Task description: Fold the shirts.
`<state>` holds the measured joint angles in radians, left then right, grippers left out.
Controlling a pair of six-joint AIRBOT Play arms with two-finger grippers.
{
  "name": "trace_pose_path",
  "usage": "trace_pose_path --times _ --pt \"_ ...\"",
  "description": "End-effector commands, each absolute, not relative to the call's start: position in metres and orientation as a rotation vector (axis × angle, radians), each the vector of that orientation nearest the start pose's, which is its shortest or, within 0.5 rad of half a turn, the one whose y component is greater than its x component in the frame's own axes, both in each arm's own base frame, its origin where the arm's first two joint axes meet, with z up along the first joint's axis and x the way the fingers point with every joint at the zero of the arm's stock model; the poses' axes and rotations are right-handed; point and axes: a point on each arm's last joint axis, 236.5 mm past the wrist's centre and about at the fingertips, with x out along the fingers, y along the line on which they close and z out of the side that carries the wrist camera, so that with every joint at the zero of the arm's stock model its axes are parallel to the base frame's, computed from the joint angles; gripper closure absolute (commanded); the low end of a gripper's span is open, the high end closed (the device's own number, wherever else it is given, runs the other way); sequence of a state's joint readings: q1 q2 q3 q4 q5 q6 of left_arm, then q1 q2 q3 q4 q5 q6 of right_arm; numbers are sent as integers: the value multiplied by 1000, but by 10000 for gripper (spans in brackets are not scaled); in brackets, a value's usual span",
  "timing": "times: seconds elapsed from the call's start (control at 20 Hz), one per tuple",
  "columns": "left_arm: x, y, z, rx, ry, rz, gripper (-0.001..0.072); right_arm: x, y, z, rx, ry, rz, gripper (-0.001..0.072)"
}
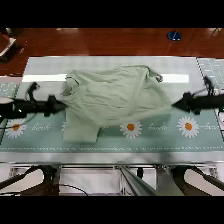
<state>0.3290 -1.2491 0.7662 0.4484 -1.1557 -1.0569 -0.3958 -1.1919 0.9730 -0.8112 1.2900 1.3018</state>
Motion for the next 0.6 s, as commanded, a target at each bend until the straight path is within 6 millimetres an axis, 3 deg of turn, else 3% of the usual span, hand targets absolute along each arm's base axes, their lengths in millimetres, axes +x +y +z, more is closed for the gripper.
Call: trace_pose_path --times 0.0,0.05,0.1,0.15,0.25,0.4,0.55 --pt "425 -69 196 -815 574 -578 692 416 24 210 505 786 341 671" --pt "429 -59 260 -714 417 -559 692 426 13 274 459 621 289 671" --pt "423 -52 317 -619 286 -543 692 421 9 333 415 483 273 671" --pt "408 -48 372 -532 165 -525 692 408 11 378 367 387 271 671" --pt "366 -46 452 -376 1 -481 692 364 18 441 257 257 253 671" --pt "300 -42 514 -196 -135 -354 692 296 29 484 153 139 209 671" --pt "239 -33 536 -60 -210 -170 692 233 35 506 71 53 147 671"
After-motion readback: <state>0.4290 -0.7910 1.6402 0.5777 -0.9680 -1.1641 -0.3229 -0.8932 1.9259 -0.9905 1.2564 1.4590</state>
